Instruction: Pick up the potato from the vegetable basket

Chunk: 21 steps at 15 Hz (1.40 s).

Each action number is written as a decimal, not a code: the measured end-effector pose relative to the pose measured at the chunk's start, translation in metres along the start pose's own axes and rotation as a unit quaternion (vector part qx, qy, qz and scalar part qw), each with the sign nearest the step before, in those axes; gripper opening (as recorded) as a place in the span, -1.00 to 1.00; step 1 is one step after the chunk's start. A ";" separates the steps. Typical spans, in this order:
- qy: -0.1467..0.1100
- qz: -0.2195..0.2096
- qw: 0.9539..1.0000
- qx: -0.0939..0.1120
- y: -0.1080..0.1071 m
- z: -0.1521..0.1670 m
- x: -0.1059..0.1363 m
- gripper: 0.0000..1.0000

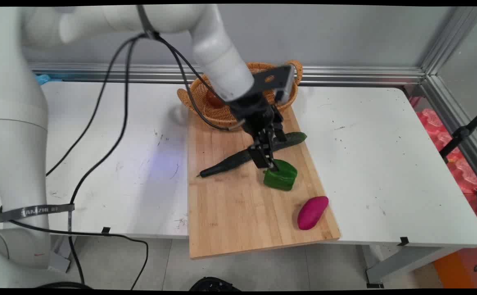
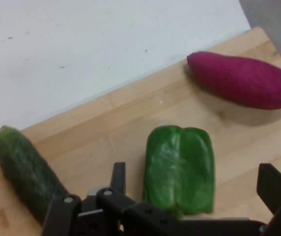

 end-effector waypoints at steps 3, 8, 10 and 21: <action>0.004 -0.020 1.000 0.007 0.005 -0.030 -0.003 1.00; 0.011 -0.067 0.997 0.028 0.008 -0.077 -0.013 1.00; 0.014 -0.097 0.994 0.044 0.006 -0.096 -0.019 1.00; 0.027 -0.300 0.939 0.165 -0.037 -0.181 -0.065 1.00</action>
